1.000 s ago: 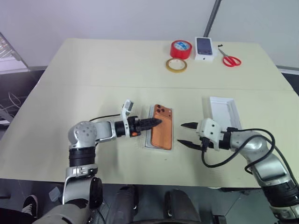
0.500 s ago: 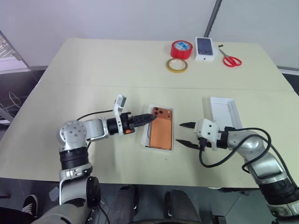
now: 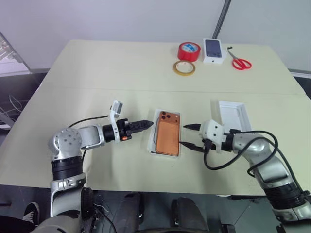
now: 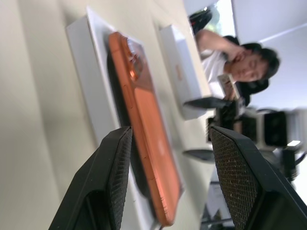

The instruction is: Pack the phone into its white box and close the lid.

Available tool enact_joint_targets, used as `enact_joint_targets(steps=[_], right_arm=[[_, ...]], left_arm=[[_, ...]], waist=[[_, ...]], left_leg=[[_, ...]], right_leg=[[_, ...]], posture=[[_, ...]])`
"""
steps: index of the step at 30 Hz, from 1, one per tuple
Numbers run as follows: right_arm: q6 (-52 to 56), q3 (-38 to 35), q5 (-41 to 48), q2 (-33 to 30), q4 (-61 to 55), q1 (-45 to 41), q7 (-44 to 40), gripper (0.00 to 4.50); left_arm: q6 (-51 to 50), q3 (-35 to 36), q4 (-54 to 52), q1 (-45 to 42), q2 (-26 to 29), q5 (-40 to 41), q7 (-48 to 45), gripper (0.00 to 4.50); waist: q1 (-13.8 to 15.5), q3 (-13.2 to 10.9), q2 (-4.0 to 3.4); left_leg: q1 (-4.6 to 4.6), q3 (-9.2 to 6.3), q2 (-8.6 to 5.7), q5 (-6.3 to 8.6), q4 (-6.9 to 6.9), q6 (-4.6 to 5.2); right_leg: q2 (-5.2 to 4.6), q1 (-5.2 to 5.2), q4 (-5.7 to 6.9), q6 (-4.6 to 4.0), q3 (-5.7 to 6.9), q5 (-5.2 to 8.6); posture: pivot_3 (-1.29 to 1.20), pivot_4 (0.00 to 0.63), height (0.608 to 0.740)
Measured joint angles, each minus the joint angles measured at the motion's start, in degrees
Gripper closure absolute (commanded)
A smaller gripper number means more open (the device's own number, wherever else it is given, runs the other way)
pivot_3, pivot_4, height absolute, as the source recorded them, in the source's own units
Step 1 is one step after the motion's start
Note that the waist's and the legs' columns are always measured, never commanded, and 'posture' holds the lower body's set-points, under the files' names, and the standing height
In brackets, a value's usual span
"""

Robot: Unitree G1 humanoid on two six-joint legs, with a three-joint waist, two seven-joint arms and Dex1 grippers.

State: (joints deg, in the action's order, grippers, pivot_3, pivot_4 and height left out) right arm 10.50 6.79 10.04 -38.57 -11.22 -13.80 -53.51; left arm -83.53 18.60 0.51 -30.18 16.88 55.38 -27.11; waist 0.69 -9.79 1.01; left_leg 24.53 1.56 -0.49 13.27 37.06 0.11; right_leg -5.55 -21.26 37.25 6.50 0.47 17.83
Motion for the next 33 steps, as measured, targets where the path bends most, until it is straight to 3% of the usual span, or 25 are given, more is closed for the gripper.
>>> enact_joint_targets(steps=[3,4,6,10,11,26,29,32,33], right_arm=[[2.1,-0.8,1.9,2.1,-0.1,-1.3,1.0,1.42],[3.1,-0.8,2.6,3.2,-0.5,-2.0,1.5,1.67],[4.3,-0.4,3.0,5.1,-1.6,-3.4,2.4,2.23],[4.6,2.0,1.9,7.9,-1.9,-5.1,3.9,4.25],[4.6,2.8,1.5,8.5,-1.9,-5.2,4.2,4.43],[3.2,7.3,-2.5,10.8,0.3,-7.0,5.7,4.43],[2.9,7.3,-2.5,10.4,0.3,-7.0,5.7,4.5],[2.8,7.2,-2.5,10.2,0.3,-6.9,5.7,4.5],[2.8,7.2,-2.5,10.2,0.3,-6.9,5.7,4.5]], left_arm=[[1.4,-1.1,-0.1,0.3,0.0,0.0,-0.5,1.83],[2.0,-1.6,-0.2,0.3,0.2,0.0,-1.0,1.81],[4.0,-3.5,-0.5,0.7,1.8,-0.9,-2.5,1.8],[9.5,-6.4,-0.6,1.6,5.1,-4.3,-5.3,1.8],[10.3,-6.7,-0.6,1.6,5.2,-4.6,-5.7,1.8],[16.6,-14.6,0.4,2.4,1.7,-10.7,-6.3,1.8],[16.3,-14.4,0.4,2.2,1.1,-10.8,-5.8,2.67],[15.5,-13.1,0.5,1.9,2.0,-10.2,-6.1,4.18],[15.3,-13.0,0.5,1.8,2.7,-10.0,-6.5,4.45]], waist=[[0.0,0.0,0.0],[-0.1,0.0,0.0],[-0.3,0.0,-0.01],[-0.4,0.0,-0.02],[-0.3,0.0,-0.02],[-0.3,0.0,-0.03],[-0.3,0.0,-0.03],[-0.4,0.0,-0.03],[-0.4,0.0,-0.03]], left_leg=[[0.0,-0.01,0.01,0.01,-0.02,0.01],[0.0,-0.01,0.01,0.01,-0.03,0.02],[0.0,0.0,0.01,0.01,-0.07,0.01],[0.0,0.0,0.01,0.01,-0.16,0.01],[0.0,0.0,0.01,0.03,-0.15,0.04],[0.01,0.0,0.01,0.13,-0.12,0.22],[0.01,0.0,0.01,0.14,-0.12,0.24],[0.01,0.0,0.01,0.14,-0.12,0.24],[0.01,0.0,0.01,0.14,-0.13,0.24]], right_leg=[[0.0,-0.02,0.01,0.0,0.0,0.0],[0.0,-0.04,0.01,0.0,0.0,0.0],[0.0,-0.07,0.01,0.0,-0.02,0.0],[0.0,-0.1,0.0,-0.01,-0.02,0.0],[-0.02,-0.1,-0.01,-0.01,-0.01,0.0],[-0.03,-0.1,0.0,-0.02,-0.02,0.0],[-0.03,-0.1,0.0,-0.02,-0.02,0.0],[-0.02,-0.12,0.01,-0.02,-0.02,0.0],[-0.02,-0.11,0.01,-0.02,-0.02,0.0]], posture=[[0.0,0.15,0.728],[0.0,0.15,0.728],[0.0,0.15,0.728],[0.0,0.15,0.728],[0.0,0.15,0.728],[0.0,0.15,0.728],[0.0,0.15,0.728],[0.0,0.15,0.728],[0.0,0.15,0.728]])
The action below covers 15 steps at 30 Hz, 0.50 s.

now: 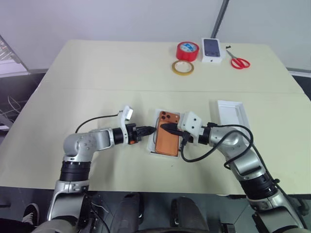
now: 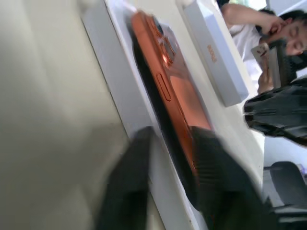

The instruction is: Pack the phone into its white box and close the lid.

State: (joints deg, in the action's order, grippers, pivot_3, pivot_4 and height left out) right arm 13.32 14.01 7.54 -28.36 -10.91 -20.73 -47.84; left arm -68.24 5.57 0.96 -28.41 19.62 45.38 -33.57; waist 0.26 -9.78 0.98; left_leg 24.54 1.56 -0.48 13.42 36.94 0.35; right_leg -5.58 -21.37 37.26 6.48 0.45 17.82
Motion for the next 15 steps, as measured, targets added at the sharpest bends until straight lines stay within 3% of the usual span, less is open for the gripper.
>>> enact_joint_targets(steps=[7,15], right_arm=[[0.0,0.0,0.0,0.0,0.0,0.2,0.2,4.5],[-0.3,0.0,0.0,0.0,0.7,0.1,0.3,4.5]], left_arm=[[-0.1,0.0,-0.1,0.3,2.7,0.2,-2.3,4.45],[-2.1,-0.9,-0.8,0.3,0.3,0.2,-0.7,4.45]], waist=[[0.0,0.0,0.0],[0.2,0.0,0.0]], left_leg=[[0.0,0.0,0.0,0.0,-0.01,0.0],[0.0,0.0,0.0,0.01,0.01,0.02]], right_leg=[[0.0,0.0,0.0,0.0,0.0,0.0],[-0.02,0.01,-0.01,0.0,0.0,0.0]], posture=[[0.0,0.15,0.728],[0.0,0.15,0.728]])
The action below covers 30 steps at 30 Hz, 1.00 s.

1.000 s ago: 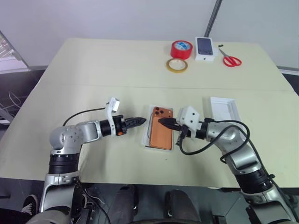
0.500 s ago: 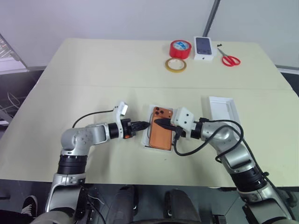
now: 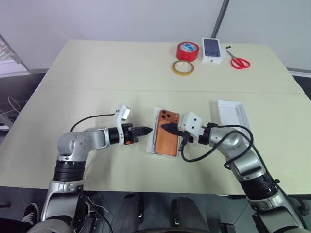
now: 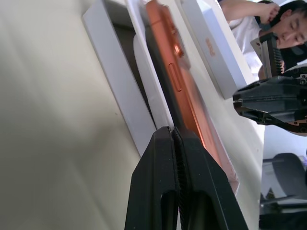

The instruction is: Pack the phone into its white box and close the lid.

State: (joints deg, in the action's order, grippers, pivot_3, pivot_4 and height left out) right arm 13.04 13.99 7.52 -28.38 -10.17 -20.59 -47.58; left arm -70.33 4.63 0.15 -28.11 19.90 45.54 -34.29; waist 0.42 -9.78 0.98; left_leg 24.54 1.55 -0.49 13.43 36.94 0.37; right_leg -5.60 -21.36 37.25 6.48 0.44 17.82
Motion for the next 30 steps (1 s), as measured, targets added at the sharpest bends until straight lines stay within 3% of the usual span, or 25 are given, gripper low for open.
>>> enact_joint_targets(steps=[4,17,30], right_arm=[[-0.3,0.0,0.0,0.0,0.5,0.0,0.1,4.5],[-1.0,0.0,-0.4,0.0,1.0,0.0,0.6,4.5],[-2.7,0.9,-4.0,-2.3,2.0,0.0,0.3,4.5]], left_arm=[[-3.5,1.2,0.2,-0.4,-4.1,1.3,2.8,4.45],[-8.6,3.7,1.0,-1.5,-6.5,1.9,5.3,4.45],[-6.3,-0.2,-0.9,-1.4,-5.9,0.1,5.0,4.45]], waist=[[0.1,0.0,0.0],[0.2,0.0,0.0],[0.2,0.0,0.0]], left_leg=[[0.0,0.0,0.0,0.0,0.01,0.0],[0.0,0.01,-0.01,-0.04,0.05,-0.05],[-0.01,0.0,-0.02,-0.05,0.05,-0.08]], right_leg=[[0.01,0.0,0.0,0.0,0.0,0.0],[0.04,0.02,0.01,0.01,0.01,0.0],[0.03,0.05,0.0,0.0,0.01,0.0]], posture=[[0.0,0.15,0.728],[0.0,0.15,0.728],[0.0,0.15,0.728]])
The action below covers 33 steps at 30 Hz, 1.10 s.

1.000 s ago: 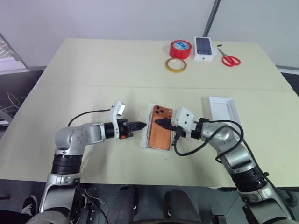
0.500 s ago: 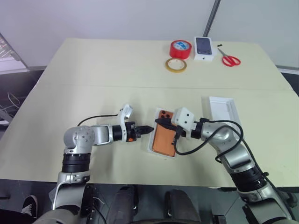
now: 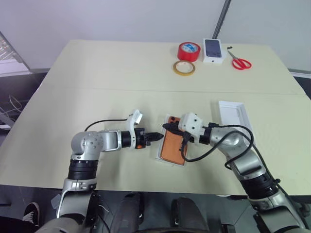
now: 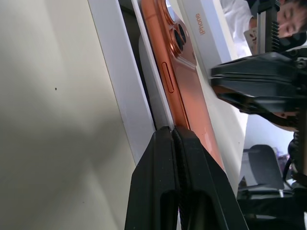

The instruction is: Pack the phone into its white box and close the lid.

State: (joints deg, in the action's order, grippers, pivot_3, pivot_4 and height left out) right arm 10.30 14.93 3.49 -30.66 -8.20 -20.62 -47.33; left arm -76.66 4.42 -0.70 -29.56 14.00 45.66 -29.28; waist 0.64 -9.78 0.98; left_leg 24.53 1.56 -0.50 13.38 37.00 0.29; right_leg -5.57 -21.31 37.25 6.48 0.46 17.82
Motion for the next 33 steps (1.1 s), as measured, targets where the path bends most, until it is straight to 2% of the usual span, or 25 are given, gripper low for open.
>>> enact_joint_targets(steps=[7,10,16,22,29,33], right_arm=[[-0.9,1.3,-1.9,2.7,1.4,0.0,0.6,4.5],[-0.9,2.9,-3.0,4.7,1.4,-0.2,1.5,4.5],[-1.2,2.8,-4.9,4.4,1.4,-0.8,1.8,4.5],[-1.4,3.4,-5.0,4.3,1.6,-0.7,0.8,4.5],[-1.4,3.3,-5.2,2.9,1.8,-0.3,0.0,4.5],[-1.5,3.3,-5.7,2.4,1.8,-0.2,-0.3,4.5]], left_arm=[[0.9,-0.9,-0.7,0.3,0.4,-0.1,-0.5,4.45],[1.8,-1.0,-0.7,0.8,0.3,0.0,-1.3,3.54],[1.1,-1.1,-3.0,0.5,-1.0,1.2,-1.6,0.76],[1.0,-0.7,-4.0,0.7,-0.1,1.7,-1.5,0.76],[-0.2,-0.4,-4.0,2.6,5.9,2.2,-2.7,0.76],[-0.7,0.0,-4.1,2.6,7.1,2.7,-3.1,0.76]], waist=[[-0.1,0.0,0.0],[0.0,0.0,-0.01],[0.1,0.1,0.0],[-0.1,0.1,-0.04],[-0.4,0.0,-0.04],[-0.3,0.0,-0.04]], left_leg=[[0.0,0.0,0.01,-0.01,-0.02,-0.02],[0.0,0.0,0.0,-0.03,-0.01,-0.05],[-0.11,-0.02,-0.01,0.05,0.03,0.06],[-0.1,-0.02,0.0,0.04,-0.02,0.06],[-0.04,-0.02,0.0,0.04,-0.09,0.05],[-0.04,-0.02,0.0,0.04,-0.08,0.06]], right_leg=[[0.01,-0.02,0.0,0.0,0.0,0.0],[0.0,0.0,0.0,0.0,0.0,0.0],[-0.03,0.16,-0.01,-0.01,0.0,0.0],[-0.01,0.09,-0.01,0.0,0.0,0.0],[-0.01,-0.03,-0.01,-0.01,-0.01,0.0],[-0.03,-0.01,-0.02,-0.01,-0.01,0.0]], posture=[[0.0,0.15,0.728],[0.0,0.15,0.728],[0.0,0.15,0.728],[0.0,0.15,0.728],[0.0,0.15,0.728],[0.0,0.15,0.728]])
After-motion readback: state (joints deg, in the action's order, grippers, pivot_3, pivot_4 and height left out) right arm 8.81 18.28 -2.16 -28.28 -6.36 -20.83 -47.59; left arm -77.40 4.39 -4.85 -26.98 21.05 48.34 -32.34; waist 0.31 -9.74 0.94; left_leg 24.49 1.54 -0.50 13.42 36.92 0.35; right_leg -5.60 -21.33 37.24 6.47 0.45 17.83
